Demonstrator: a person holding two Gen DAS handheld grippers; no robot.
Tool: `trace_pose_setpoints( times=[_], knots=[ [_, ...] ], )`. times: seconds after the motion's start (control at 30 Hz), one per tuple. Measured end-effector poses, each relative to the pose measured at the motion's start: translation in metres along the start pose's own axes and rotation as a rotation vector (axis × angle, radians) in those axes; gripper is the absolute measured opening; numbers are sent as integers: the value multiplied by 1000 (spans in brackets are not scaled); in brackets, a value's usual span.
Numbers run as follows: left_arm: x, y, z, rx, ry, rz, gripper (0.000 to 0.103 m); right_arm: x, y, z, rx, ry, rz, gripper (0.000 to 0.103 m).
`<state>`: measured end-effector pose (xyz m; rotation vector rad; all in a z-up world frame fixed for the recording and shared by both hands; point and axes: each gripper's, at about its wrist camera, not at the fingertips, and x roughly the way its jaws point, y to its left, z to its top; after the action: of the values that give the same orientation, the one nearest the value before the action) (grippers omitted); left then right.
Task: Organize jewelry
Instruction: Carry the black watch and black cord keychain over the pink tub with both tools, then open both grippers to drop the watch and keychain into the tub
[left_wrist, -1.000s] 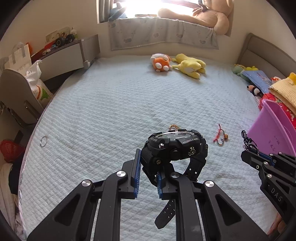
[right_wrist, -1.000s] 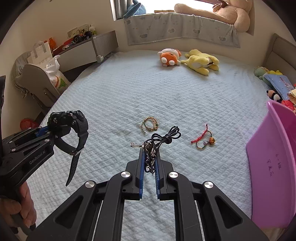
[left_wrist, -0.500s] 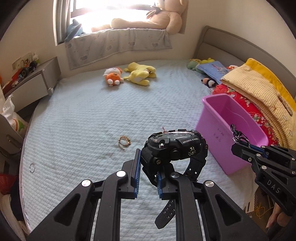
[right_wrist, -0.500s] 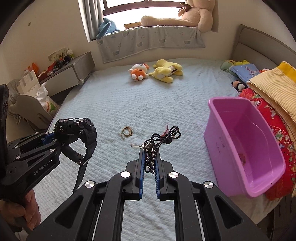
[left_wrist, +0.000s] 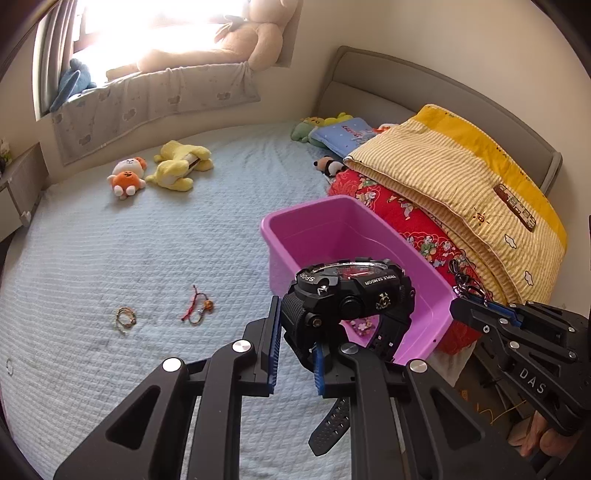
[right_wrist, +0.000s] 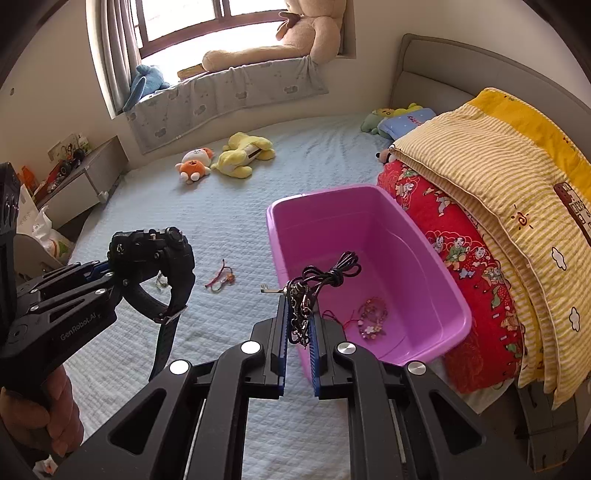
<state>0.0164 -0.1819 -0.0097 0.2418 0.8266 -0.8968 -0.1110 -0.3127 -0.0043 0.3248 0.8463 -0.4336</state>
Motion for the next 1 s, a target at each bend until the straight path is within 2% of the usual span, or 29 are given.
trace_pose_setpoints(
  times=[0.23,0.43,0.6,0.77,1.0],
  knots=[
    [64,-76,22,-84,86,71,15,46,-92,21,-50,79,112,10],
    [114,-114,31,-96,178,115,15,89,-133,30,-89,185,188,10],
    [148,-121,34,-79,261,147,15,121,-147,30,-66,256,230,10],
    [181,-116,33,-76,335,171,15,159,-159,27,-21,351,230,10],
    [209,-112,29,-74,400,201,15,189,-161,26,-16,447,235,10]
  ],
)
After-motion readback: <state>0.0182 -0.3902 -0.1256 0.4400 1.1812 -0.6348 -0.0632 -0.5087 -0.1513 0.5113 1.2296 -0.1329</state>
